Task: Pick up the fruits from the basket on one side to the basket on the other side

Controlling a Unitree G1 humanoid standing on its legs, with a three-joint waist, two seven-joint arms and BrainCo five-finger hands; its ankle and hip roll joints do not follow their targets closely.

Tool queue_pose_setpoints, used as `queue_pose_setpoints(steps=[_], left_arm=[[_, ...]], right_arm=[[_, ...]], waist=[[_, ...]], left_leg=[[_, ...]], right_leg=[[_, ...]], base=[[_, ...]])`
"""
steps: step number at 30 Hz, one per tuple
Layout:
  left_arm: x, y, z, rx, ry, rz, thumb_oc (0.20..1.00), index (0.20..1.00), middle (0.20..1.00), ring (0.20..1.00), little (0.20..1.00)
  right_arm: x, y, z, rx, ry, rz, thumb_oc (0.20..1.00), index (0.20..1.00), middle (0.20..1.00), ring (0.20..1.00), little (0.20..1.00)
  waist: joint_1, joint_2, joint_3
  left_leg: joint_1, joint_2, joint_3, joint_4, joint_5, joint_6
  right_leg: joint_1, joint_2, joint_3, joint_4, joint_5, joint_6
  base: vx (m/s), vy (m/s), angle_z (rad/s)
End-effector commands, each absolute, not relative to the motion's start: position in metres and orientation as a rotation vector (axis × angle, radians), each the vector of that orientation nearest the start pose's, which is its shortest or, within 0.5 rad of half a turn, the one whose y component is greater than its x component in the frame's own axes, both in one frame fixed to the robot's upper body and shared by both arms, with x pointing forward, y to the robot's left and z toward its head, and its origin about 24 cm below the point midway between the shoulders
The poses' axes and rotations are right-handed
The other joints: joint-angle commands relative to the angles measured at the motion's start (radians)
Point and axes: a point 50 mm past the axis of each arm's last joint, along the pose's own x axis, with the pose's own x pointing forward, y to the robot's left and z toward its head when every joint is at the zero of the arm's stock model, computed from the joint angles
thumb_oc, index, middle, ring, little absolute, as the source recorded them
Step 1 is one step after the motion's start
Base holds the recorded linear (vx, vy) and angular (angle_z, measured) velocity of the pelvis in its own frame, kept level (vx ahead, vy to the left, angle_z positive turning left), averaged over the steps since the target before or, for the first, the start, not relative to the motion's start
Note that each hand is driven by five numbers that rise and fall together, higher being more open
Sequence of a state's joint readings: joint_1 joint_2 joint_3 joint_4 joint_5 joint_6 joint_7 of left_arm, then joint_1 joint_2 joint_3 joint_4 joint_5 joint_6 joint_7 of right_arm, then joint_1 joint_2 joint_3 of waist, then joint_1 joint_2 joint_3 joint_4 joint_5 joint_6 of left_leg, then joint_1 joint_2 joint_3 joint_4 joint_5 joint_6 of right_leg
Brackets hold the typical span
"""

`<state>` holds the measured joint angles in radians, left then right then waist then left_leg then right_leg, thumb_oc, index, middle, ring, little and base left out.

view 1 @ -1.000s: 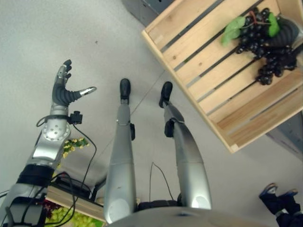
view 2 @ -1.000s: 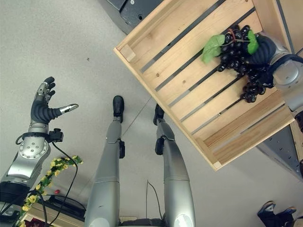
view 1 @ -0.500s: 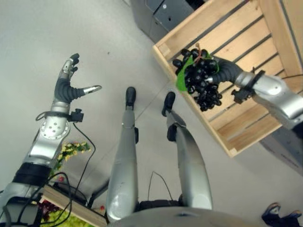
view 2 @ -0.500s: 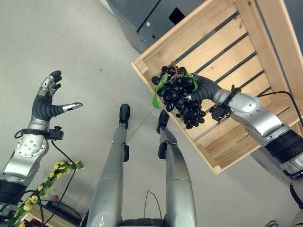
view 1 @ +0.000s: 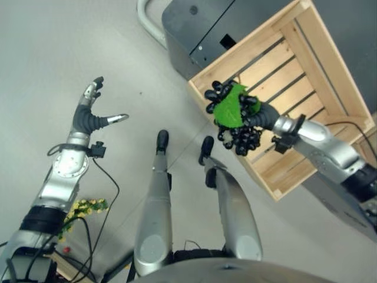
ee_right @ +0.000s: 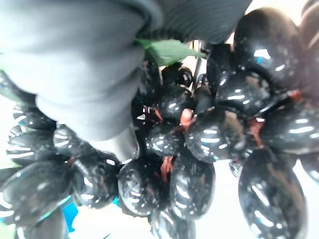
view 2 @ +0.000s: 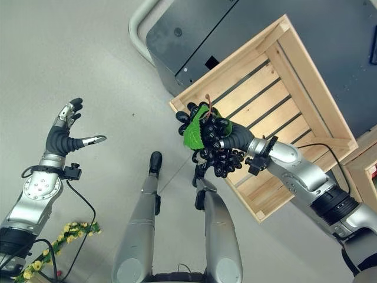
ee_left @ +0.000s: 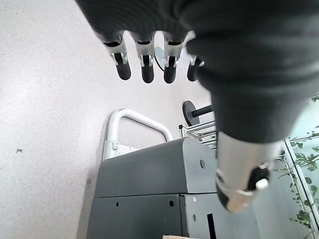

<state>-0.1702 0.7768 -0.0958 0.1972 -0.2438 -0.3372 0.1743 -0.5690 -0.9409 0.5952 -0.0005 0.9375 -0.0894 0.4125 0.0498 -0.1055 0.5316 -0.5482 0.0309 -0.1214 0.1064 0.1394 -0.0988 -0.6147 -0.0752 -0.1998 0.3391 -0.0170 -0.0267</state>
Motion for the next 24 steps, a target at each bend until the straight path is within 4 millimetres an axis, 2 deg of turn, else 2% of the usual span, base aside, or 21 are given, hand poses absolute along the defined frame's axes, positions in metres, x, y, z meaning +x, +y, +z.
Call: queue_pose_setpoints(steps=[1,3,7,10,12,16,20,24], left_arm=[[0.273,0.269,0.126,0.521,-0.357,0.059,1.0,1.0,1.0,1.0,1.0],[0.273,0.267,0.123,0.535,-0.344,0.032,1.0,1.0,1.0,1.0,1.0],[0.27,0.268,0.125,0.548,-0.342,0.015,1.0,1.0,1.0,1.0,1.0],[0.263,0.278,0.123,0.561,-0.314,0.019,1.0,1.0,1.0,1.0,1.0],[0.263,0.278,0.123,0.561,-0.313,0.019,1.0,1.0,1.0,1.0,1.0],[0.253,0.287,0.118,0.557,-0.282,0.031,1.0,1.0,1.0,1.0,1.0],[0.252,0.284,0.118,0.537,-0.279,0.01,1.0,1.0,1.0,1.0,1.0],[0.25,0.28,0.125,0.509,-0.286,-0.076,1.0,1.0,1.0,1.0,1.0]], right_arm=[[0.285,-0.144,0.192,-0.037,-0.279,1.023,0.2,0.2,0.2,0.2,0.2],[0.283,-0.148,0.198,-0.031,-0.321,1.005,0.2,0.2,0.2,0.2,0.2],[0.282,-0.153,0.201,-0.037,-0.338,0.986,0.2,0.2,0.2,0.2,0.2],[0.282,-0.163,0.21,-0.048,-0.387,0.93,0.2,0.2,0.2,0.2,0.2],[0.282,-0.163,0.21,-0.048,-0.387,0.93,0.2,0.2,0.2,0.2,0.2],[0.285,-0.176,0.21,0.038,-0.421,0.842,0.2,0.2,0.2,0.2,0.2],[0.286,-0.184,0.206,0.072,-0.42,0.793,0.2,0.2,0.2,0.2,0.2],[0.285,-0.193,0.205,0.061,-0.417,0.76,0.2,0.2,0.2,0.2,0.2]], waist=[[-0.022,0.022,-0.012],[-0.018,0.02,-0.012],[-0.017,0.016,-0.023],[-0.017,0.001,-0.083],[-0.017,0.001,-0.082],[-0.024,-0.02,-0.142],[-0.028,-0.027,-0.177],[-0.036,-0.036,-0.222]], left_leg=[[0.102,0.017,-0.012,0.023,-0.073,-0.005],[0.169,0.016,-0.02,0.014,-0.082,-0.003],[0.204,0.018,-0.028,0.006,-0.083,0.0],[0.253,0.016,-0.026,-0.004,-0.102,0.008],[0.255,0.017,-0.025,-0.004,-0.102,0.008],[0.292,0.02,-0.004,-0.013,-0.115,0.013],[0.315,0.022,-0.001,-0.02,-0.121,0.015],[0.346,0.025,0.001,-0.031,-0.127,0.014]], right_leg=[[0.14,-0.058,0.006,-0.03,-0.008,0.157],[0.212,-0.063,-0.007,-0.035,-0.018,0.157],[0.254,-0.061,-0.013,-0.05,-0.014,0.16],[0.317,-0.057,-0.019,-0.099,-0.01,0.161],[0.319,-0.056,-0.019,-0.101,-0.01,0.161],[0.36,-0.053,-0.01,-0.145,0.005,0.168],[0.387,-0.053,-0.013,-0.163,0.005,0.169],[0.424,-0.049,-0.017,-0.192,0.01,0.172]], base=[[0.07,0.02,0.17],[0.06,0.027,0.15],[0.04,0.029,0.07],[0.05,0.059,0.02],[0.01,0.014,-0.02],[0.03,0.059,-0.05],[0.04,0.032,-0.03],[0.04,0.031,0.0]])
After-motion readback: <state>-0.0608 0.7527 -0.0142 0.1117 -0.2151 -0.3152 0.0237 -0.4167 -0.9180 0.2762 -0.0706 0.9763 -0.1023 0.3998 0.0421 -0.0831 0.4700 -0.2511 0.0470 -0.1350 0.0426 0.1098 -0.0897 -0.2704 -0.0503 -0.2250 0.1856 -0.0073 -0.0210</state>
